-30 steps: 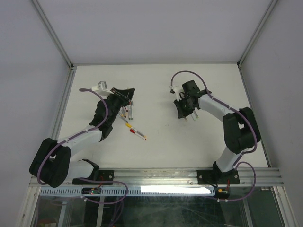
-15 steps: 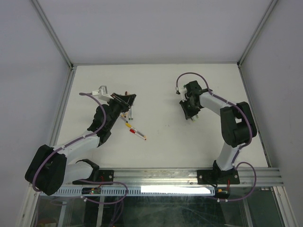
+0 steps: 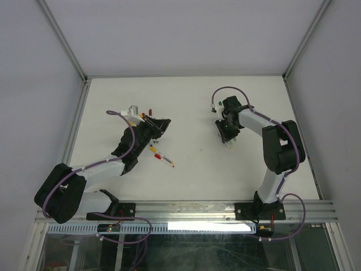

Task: Open the pen caps
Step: Place the pen at the center of the board.

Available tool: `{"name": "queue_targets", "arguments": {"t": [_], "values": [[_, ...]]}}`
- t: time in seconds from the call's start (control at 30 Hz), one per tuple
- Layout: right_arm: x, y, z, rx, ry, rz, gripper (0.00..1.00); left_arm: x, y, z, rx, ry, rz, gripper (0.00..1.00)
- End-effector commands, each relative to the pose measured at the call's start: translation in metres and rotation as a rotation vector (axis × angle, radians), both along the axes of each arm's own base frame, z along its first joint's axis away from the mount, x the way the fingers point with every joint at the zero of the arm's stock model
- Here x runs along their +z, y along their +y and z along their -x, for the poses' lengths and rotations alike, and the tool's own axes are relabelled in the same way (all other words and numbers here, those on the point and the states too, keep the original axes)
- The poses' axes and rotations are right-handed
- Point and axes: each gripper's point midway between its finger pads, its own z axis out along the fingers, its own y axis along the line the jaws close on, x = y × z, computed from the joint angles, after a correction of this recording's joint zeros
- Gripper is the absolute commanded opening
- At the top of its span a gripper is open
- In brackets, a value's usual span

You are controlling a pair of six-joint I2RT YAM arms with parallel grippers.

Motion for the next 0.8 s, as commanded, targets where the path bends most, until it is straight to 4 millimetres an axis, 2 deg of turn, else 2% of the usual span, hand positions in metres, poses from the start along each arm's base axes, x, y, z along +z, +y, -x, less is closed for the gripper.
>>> {"name": "queue_targets", "arguments": {"t": [0.0,0.17,0.37,0.6,0.77], "values": [[0.011,0.002,-0.013,-0.003,-0.031,-0.018,0.24,0.025,-0.012,-0.002,-0.012,-0.068,0.05,0.0],[0.022,0.006,-0.016,-0.004,-0.062,-0.047,0.24,0.019,-0.03,0.001,-0.042,-0.052,0.043,0.0],[0.029,0.008,-0.018,0.001,-0.082,-0.067,0.25,0.001,-0.061,0.008,-0.087,-0.009,0.025,0.0],[0.035,0.011,-0.018,0.011,-0.094,-0.083,0.28,-0.036,-0.089,0.01,-0.107,0.078,-0.023,0.0],[0.045,0.014,-0.019,0.019,-0.116,-0.106,0.32,-0.066,-0.104,-0.003,-0.051,0.187,-0.116,0.0]]}}
